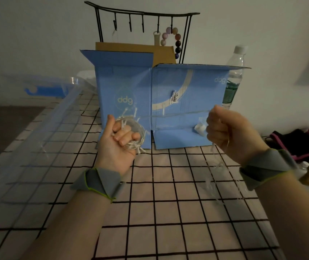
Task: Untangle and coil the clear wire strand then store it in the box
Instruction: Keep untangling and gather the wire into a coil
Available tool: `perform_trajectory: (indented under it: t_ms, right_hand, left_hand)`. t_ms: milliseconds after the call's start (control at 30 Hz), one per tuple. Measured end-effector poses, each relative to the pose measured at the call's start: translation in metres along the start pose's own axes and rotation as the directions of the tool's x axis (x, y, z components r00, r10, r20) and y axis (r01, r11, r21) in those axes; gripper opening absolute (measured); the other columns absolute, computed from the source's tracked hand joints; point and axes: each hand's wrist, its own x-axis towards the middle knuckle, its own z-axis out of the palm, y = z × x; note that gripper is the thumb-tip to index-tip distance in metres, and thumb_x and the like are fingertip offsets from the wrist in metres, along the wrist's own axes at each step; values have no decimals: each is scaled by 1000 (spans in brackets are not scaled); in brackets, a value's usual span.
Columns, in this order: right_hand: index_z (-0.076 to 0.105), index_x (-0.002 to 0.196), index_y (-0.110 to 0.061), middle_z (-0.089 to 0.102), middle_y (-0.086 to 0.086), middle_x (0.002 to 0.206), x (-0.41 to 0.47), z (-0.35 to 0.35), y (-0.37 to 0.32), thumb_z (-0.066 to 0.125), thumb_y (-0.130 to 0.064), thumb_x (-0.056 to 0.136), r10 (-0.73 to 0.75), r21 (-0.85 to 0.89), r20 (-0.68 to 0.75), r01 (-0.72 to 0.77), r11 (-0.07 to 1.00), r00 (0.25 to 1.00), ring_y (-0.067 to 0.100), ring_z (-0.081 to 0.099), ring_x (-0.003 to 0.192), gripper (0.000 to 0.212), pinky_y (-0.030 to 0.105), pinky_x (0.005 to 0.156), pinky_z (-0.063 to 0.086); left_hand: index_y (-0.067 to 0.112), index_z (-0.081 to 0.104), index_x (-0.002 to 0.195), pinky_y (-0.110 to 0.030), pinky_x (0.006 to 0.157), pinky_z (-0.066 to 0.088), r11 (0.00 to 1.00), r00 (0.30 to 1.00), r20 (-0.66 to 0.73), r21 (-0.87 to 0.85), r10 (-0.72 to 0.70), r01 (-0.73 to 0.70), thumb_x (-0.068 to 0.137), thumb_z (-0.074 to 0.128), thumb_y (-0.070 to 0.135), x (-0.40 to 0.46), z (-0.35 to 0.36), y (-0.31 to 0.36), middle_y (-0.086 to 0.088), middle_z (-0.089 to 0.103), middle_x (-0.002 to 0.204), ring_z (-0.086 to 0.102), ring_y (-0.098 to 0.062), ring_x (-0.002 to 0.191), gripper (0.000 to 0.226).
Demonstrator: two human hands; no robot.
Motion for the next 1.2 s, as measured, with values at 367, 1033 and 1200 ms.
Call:
perform_trajectory:
  t_ms: [367, 1033, 1200]
  right_hand:
    - [44, 60, -22, 16, -8, 50, 8, -7, -8, 41, -26, 87, 24, 161, -48, -16, 987, 999, 5, 10, 39, 27, 17, 37, 11]
    - [47, 127, -27, 54, -9, 128, 14, 38, 30, 61, -42, 80, 22, -926, 261, 243, 289, 965, 11, 46, 123, 52, 51, 109, 25]
    - [56, 94, -23, 63, 6, 69, 12, 37, 35, 51, -20, 91, -23, -808, 330, 295, 509, 944, 12, 61, 61, 6, 26, 65, 52]
  left_hand:
    - [22, 40, 45, -13, 44, 38, 999, 999, -38, -29, 35, -37, 97, 32, 43, 2, -4, 3, 8, 31, 32, 30, -4, 28, 57]
    - [21, 38, 41, -13, 32, 26, 939, 962, 78, 251, -263, 236, 93, 31, 44, -11, 13, -14, 6, 37, 40, 34, -4, 32, 57]
    - [17, 45, 36, -11, 34, 37, 938, 974, -30, 265, -224, 224, 95, 33, 45, -11, 15, -13, 4, 45, 39, 52, -6, 38, 66]
